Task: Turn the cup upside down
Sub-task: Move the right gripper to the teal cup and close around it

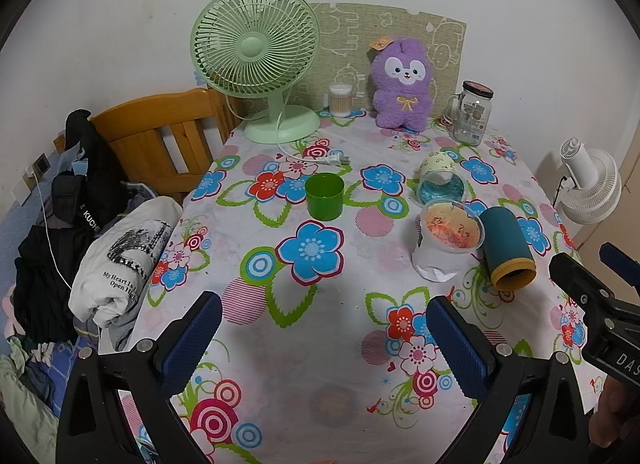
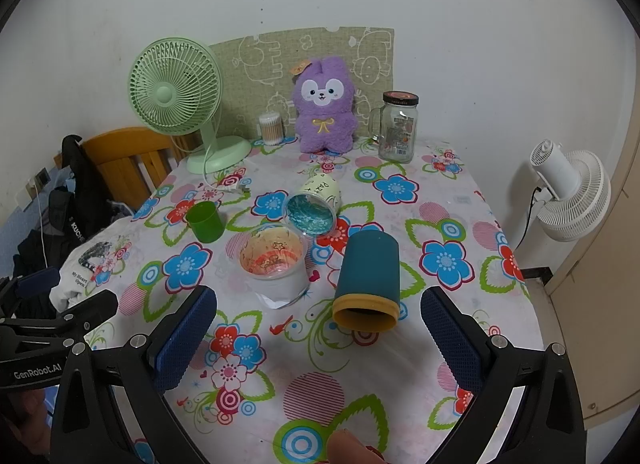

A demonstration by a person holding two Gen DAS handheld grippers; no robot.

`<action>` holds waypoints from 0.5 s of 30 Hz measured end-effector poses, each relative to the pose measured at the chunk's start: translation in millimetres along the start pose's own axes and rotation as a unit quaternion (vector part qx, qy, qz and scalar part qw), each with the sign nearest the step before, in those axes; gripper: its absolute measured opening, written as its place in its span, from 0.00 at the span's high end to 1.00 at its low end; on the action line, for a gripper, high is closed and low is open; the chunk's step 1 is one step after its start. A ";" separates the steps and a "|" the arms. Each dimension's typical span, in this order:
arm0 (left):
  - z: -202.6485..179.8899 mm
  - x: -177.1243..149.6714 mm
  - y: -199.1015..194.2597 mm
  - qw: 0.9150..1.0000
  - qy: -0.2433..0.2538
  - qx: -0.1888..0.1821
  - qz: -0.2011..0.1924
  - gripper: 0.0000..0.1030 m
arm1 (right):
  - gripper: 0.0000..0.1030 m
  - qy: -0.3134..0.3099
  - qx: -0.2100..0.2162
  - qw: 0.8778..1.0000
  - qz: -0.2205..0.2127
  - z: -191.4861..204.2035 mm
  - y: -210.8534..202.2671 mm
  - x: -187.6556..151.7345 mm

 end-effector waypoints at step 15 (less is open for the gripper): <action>-16.2 7.1 21.4 1.000 0.006 -0.015 0.018 0.00 | 0.00 0.003 -0.016 0.999 0.042 -25.6 33.8 6.9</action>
Point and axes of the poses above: each gripper's, at about its wrist camera, not at the fingertips, and y roughly the way its jaws point, z to its left, x to its top, the point moved 7 cm from there along y, roughly the way its jaws point, and after that the axes turned 11 degrees about z, right-handed, at the moved point
